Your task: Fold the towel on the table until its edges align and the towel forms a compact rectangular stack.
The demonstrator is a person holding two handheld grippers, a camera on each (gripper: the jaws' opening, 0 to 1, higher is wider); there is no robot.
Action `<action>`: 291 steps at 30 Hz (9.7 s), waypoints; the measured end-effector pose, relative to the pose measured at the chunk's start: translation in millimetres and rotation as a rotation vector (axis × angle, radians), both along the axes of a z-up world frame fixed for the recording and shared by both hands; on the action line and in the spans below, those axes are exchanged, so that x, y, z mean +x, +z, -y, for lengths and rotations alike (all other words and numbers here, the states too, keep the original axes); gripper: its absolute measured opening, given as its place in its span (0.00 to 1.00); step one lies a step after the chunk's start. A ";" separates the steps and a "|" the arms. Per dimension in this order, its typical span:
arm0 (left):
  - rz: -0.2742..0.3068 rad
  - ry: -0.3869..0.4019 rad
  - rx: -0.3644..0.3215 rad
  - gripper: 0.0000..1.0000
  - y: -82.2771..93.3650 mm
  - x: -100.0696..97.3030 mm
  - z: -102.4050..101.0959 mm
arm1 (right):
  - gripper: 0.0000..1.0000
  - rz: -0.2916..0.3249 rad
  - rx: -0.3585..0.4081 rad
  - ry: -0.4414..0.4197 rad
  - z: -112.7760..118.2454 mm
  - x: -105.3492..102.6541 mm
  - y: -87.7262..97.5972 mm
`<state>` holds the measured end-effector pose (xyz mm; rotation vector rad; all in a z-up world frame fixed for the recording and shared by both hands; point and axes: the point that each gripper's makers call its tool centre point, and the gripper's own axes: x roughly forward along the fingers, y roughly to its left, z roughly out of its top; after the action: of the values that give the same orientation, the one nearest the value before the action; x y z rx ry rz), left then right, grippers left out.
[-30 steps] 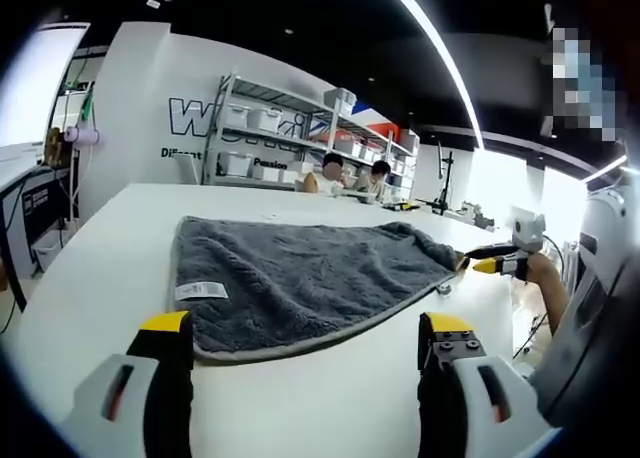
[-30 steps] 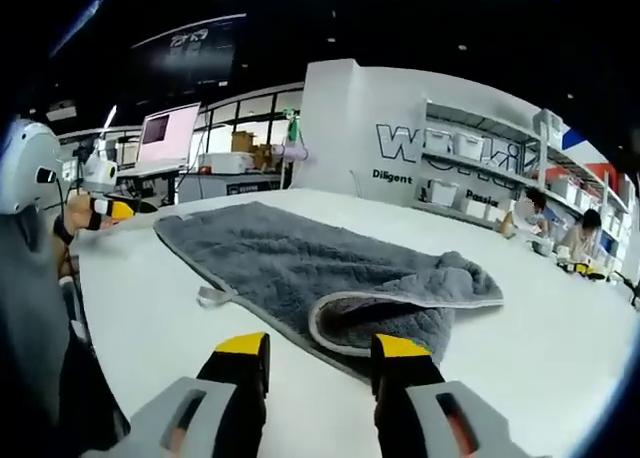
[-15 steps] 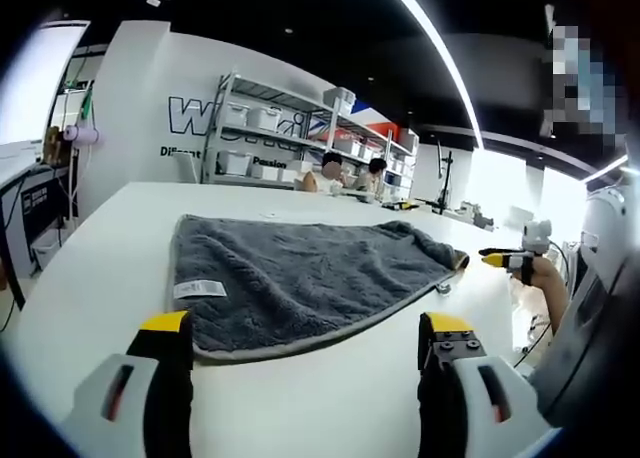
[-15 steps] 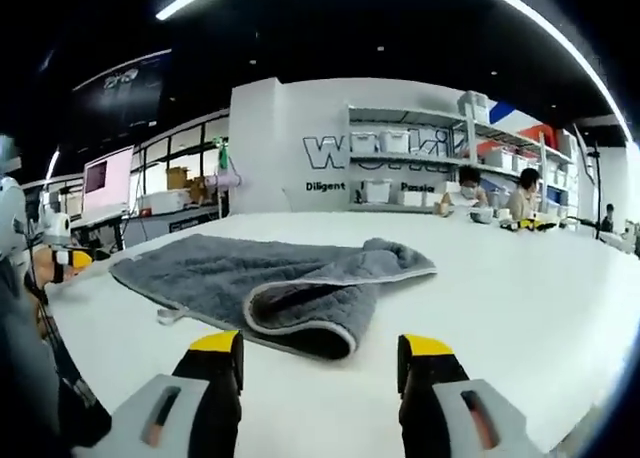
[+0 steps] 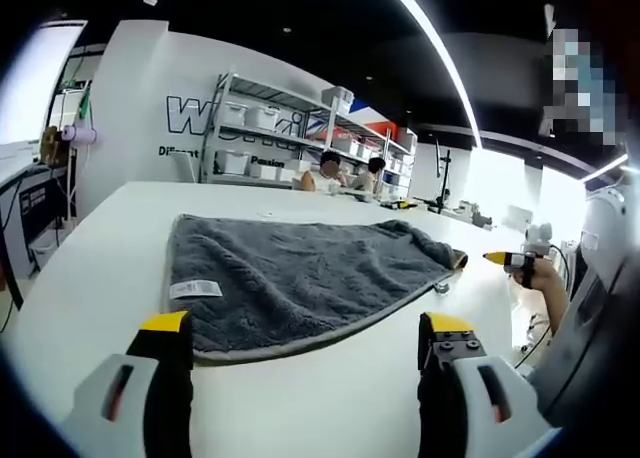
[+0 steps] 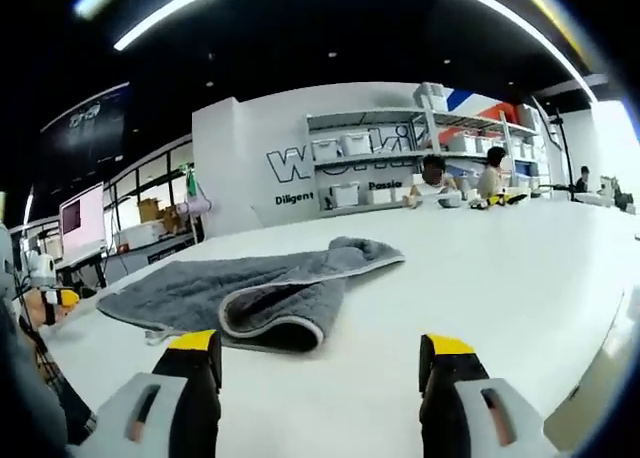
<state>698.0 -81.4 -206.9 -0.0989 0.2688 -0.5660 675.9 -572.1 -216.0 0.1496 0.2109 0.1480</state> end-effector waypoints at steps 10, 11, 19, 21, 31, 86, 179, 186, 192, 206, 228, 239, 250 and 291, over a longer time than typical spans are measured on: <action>-0.001 -0.005 0.000 0.98 0.1 -0.2 2.8 | 0.92 -0.006 0.044 -0.019 3.3 0.3 -3.8; -0.001 -0.005 0.000 0.98 0.3 -0.2 2.7 | 0.92 -0.006 0.045 -0.020 3.8 0.4 -3.9; -0.001 -0.003 0.001 0.99 0.7 -0.4 1.5 | 0.93 -0.020 0.067 0.001 -3.3 4.7 -8.5; 0.000 -0.002 0.002 0.99 0.8 -0.5 1.2 | 0.94 -0.021 0.071 0.001 -4.0 5.5 -8.5; 0.000 0.003 0.002 0.99 1.0 -0.1 -0.9 | 0.99 -0.032 0.084 0.006 -6.5 9.1 -8.9; -0.004 0.026 0.010 0.99 -0.2 0.5 -5.8 | 0.88 -0.198 0.788 0.181 23.8 191.1 19.5; 0.018 0.080 -0.010 0.98 4.0 -16.1 -31.1 | 0.04 -0.210 0.462 0.405 -107.0 267.4 46.9; 0.018 0.089 -0.012 0.98 4.1 -17.9 -34.9 | 0.04 -0.281 0.394 0.393 -117.2 275.8 26.6; 0.019 0.094 -0.013 0.98 4.5 -18.7 -37.1 | 0.04 -0.355 0.213 0.422 -123.5 275.2 5.7; 0.015 0.090 -0.016 0.98 3.2 -17.3 -36.8 | 0.05 -0.433 0.040 0.453 -132.0 274.6 -19.2; 0.010 0.098 -0.025 0.98 -0.5 -16.3 -40.0 | 0.04 -0.507 -0.163 0.483 -137.8 275.9 -34.9; 0.018 0.110 -0.029 0.98 1.6 -19.1 -44.0 | 0.09 -0.494 -0.075 0.484 -137.6 271.5 -27.4; 0.017 0.110 -0.028 0.98 1.0 -19.3 -43.2 | 0.17 -0.326 0.027 0.420 -123.1 268.5 20.5; 0.011 0.036 -0.005 0.98 4.3 -5.9 -15.8 | 0.80 -0.047 -0.407 0.160 -18.5 24.5 49.9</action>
<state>692.1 -65.6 -202.6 -0.1056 0.2549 -0.5314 700.4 -553.6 -166.1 -0.2700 0.2954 0.2573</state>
